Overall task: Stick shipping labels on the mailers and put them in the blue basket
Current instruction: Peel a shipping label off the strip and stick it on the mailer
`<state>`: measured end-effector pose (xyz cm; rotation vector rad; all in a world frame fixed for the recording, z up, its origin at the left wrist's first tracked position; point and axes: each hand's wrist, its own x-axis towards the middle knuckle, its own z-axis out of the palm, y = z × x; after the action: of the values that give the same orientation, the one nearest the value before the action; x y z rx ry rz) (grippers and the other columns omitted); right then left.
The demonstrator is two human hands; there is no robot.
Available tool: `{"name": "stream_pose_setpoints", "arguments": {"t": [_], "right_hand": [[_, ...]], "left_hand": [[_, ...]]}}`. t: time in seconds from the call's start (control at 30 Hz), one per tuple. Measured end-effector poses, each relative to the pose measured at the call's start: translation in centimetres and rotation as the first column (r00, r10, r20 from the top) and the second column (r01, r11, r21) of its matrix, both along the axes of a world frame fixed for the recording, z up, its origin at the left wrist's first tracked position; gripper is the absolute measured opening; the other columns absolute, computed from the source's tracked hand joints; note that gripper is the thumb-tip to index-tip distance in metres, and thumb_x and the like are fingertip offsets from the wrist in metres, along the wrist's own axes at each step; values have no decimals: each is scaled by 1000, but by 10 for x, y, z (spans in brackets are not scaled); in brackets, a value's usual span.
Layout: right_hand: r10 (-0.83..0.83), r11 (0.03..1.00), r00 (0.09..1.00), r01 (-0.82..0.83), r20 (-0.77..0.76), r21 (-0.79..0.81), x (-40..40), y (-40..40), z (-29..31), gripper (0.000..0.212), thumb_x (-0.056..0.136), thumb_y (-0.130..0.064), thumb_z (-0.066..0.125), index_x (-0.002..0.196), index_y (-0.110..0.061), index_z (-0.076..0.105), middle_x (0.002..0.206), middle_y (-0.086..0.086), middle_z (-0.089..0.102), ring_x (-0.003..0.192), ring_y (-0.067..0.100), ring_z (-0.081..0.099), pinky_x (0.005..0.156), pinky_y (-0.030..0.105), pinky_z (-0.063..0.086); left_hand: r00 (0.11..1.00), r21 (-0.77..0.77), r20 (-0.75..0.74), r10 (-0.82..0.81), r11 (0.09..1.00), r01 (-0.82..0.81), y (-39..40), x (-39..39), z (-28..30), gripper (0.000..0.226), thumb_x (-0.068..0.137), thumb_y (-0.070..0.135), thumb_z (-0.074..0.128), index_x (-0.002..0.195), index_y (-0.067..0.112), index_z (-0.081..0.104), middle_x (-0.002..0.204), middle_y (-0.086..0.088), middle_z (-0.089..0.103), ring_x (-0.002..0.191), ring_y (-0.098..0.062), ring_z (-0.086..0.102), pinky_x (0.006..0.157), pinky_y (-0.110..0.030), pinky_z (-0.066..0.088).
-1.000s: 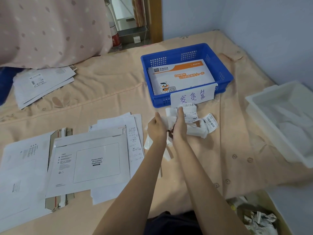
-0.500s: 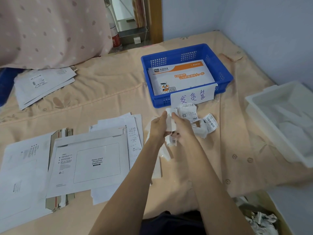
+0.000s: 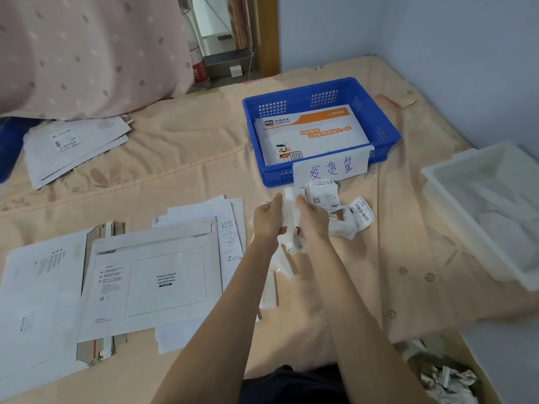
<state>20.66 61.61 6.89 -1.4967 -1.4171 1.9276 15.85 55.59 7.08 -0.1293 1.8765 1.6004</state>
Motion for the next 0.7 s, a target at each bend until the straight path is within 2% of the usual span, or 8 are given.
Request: {"name": "stream_pose_setpoints", "arguments": {"t": [0.13, 0.23, 0.37, 0.57, 0.63, 0.7], "right_hand": [[-64, 997, 997, 62, -32, -53, 0, -3, -1, 27, 92, -25, 56, 69, -14, 59, 72, 2, 62, 81, 28, 63, 82, 45, 53], [-100, 994, 995, 98, -28, -47, -1, -3, -3, 28, 93, -24, 57, 68, -11, 59, 73, 6, 61, 79, 29, 61, 76, 41, 51], [-125, 988, 992, 122, -29, -95, 0, -4, -5, 26, 92, -22, 59, 67, -16, 56, 71, 5, 59, 78, 29, 61, 73, 40, 50], [-132, 987, 991, 129, -29, -101, 0, -7, -4, 24, 92, -24, 60, 68, -19, 55, 74, 3, 60, 83, 28, 61, 82, 42, 51], [-128, 988, 992, 126, -19, -93, 0, -7, -3, 25, 92, -25, 59, 68, -20, 54, 78, 5, 60, 84, 28, 61, 82, 42, 51], [-131, 987, 991, 129, -17, -93, 0, -7, -3, 25, 92, -24, 59, 68, -20, 54, 80, 6, 60, 82, 27, 59, 77, 40, 49]], "left_hand": [[989, 25, 78, 124, 992, -127, 0, 2, -4, 39, 96, 32, 54, 64, 11, 51, 63, -4, 52, 63, -20, 53, 53, -27, 46], [983, 15, 87, 162, 986, -164, -1, 3, -5, 36, 96, 31, 55, 66, 11, 53, 65, -4, 52, 62, -19, 51, 52, -26, 44], [971, 29, 124, 202, 978, -207, -2, 3, -4, 31, 95, 27, 57, 69, 10, 55, 70, -6, 55, 65, -20, 56, 57, -29, 50], [965, 39, 149, 217, 973, -225, -5, 5, -3, 30, 95, 24, 57, 70, 9, 54, 70, -7, 55, 64, -20, 56, 64, -32, 51], [961, 38, 160, 226, 971, -235, -6, 5, -3, 30, 95, 24, 58, 69, 9, 54, 70, -7, 54, 65, -20, 56, 61, -31, 51], [955, 48, 178, 239, 967, -251, -7, 5, -2, 32, 95, 23, 57, 67, 9, 51, 62, -5, 53, 57, -17, 54, 48, -24, 48]]}}
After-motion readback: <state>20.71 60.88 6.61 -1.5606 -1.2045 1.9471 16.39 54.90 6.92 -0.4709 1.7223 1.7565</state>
